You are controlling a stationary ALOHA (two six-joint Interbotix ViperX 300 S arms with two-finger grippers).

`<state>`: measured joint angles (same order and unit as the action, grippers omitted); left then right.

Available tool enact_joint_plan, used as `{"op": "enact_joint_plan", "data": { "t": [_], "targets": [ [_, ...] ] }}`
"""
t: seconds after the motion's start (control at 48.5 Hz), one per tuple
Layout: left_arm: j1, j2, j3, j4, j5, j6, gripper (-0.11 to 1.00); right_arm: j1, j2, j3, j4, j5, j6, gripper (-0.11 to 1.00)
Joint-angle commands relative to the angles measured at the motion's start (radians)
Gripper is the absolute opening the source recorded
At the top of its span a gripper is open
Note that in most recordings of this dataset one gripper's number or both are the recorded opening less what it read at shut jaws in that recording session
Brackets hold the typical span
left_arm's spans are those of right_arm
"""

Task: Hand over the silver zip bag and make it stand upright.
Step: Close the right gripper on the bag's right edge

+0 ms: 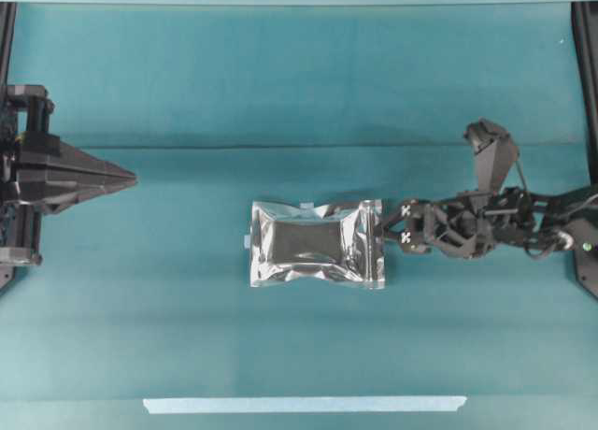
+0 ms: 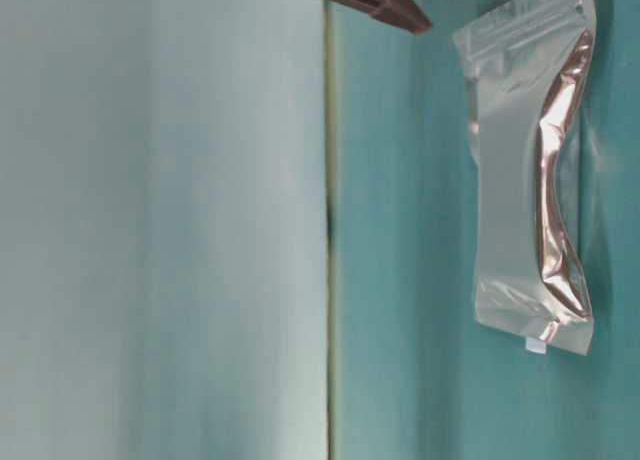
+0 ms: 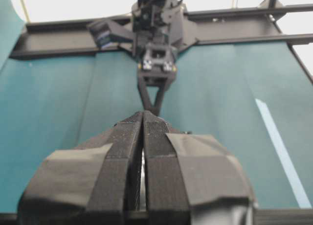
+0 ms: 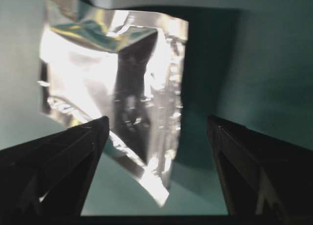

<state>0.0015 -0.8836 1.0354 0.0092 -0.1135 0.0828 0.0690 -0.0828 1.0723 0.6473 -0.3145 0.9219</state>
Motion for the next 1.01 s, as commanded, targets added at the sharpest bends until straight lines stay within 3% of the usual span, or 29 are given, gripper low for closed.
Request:
{"op": "enact_joint_plan", "data": {
  "t": [0.0,0.268,0.989],
  "targets": [
    [0.002,0.005,-0.023,0.002,-0.006,-0.002,-0.01,0.020,0.026,-0.008,0.002,-0.023,0.018,0.90],
    [0.002,0.005,-0.021,0.002,-0.005,-0.005,-0.01,0.038,0.089,-0.009,0.002,-0.112,0.067,0.90],
    [0.002,0.002,-0.020,0.002,-0.005,-0.006,-0.01,0.054,0.198,-0.103,0.002,-0.130,0.095,0.90]
  ]
}}
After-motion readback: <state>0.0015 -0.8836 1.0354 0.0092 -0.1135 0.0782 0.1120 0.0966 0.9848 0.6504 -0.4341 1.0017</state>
